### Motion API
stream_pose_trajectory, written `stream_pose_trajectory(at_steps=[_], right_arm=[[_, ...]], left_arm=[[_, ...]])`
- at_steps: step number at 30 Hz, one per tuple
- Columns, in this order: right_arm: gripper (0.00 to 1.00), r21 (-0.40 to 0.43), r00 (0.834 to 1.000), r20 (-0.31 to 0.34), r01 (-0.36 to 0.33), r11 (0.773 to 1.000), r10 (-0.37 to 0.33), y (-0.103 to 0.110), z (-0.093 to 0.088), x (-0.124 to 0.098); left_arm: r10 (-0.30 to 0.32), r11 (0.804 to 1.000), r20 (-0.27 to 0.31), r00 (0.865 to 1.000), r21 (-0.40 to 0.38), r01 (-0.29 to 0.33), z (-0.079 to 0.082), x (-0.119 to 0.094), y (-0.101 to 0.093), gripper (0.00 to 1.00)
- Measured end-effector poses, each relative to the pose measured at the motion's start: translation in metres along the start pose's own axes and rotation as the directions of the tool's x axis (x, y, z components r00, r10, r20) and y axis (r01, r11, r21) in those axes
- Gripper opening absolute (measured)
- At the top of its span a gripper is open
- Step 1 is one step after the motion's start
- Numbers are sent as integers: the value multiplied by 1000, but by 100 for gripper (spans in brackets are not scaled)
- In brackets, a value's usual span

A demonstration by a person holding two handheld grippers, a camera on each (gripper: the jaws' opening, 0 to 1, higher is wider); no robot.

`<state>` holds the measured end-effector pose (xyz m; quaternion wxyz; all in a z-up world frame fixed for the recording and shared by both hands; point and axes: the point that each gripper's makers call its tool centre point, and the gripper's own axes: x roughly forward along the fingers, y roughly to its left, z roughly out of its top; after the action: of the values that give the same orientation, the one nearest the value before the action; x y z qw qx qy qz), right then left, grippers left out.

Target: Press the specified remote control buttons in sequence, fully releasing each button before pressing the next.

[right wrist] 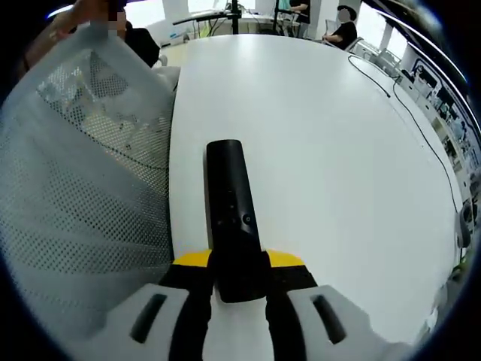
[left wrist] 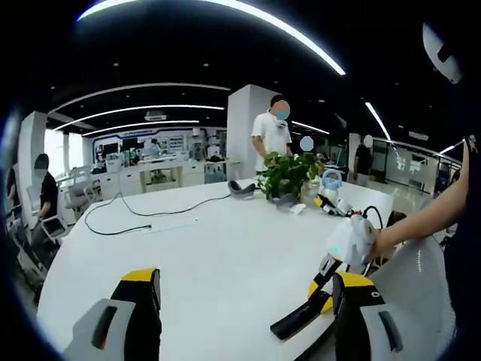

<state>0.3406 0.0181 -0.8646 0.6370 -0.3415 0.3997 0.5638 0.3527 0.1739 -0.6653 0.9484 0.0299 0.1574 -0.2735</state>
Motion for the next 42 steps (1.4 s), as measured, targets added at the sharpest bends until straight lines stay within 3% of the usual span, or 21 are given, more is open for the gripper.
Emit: stream_pose_trajectory(at_steps=[7, 11, 17, 19, 22, 25, 30, 35, 37, 42], right_arm=[[25, 2, 1000, 3, 1, 1000, -1, 0, 0, -1], [25, 4, 1000, 4, 1, 1000, -1, 0, 0, 0], [25, 8, 1000, 13, 2, 1000, -2, 0, 0, 0], [25, 8, 1000, 16, 3, 1000, -3, 1, 0, -1], [25, 11, 1000, 16, 5, 1000, -5, 1, 0, 0], [25, 15, 1000, 18, 5, 1000, -6, 1, 0, 0], [26, 24, 1000, 24, 2, 1000, -3, 1, 0, -1], [26, 21, 1000, 27, 5, 1000, -6, 1, 0, -1], [26, 3, 999, 38, 3, 1000, -3, 1, -1, -1], [26, -2, 999, 52, -3, 1000, 3, 1, -1, -1]], left_arm=[[20, 999, -2, 1000, -30, -20, -12, 2, 0, 97], [32, 999, -23, 999, -1, -32, -16, 4, 1, 97], [117, 993, 45, 992, -13, -116, -7, -6, 20, 99], [135, 990, 82, 987, -49, -132, -2, -9, 25, 98], [128, 990, 91, 988, -77, -122, -2, -11, 26, 98], [124, 991, 81, 989, -54, -120, -3, -10, 24, 98], [72, 994, 96, 993, -89, -64, -2, -9, 16, 97], [50, 998, 68, 996, -45, -47, -6, -5, 9, 97], [67, 998, 68, 995, 5, -67, -5, -5, 10, 98], [62, 996, 77, 995, -67, -57, -6, -7, 14, 98]])
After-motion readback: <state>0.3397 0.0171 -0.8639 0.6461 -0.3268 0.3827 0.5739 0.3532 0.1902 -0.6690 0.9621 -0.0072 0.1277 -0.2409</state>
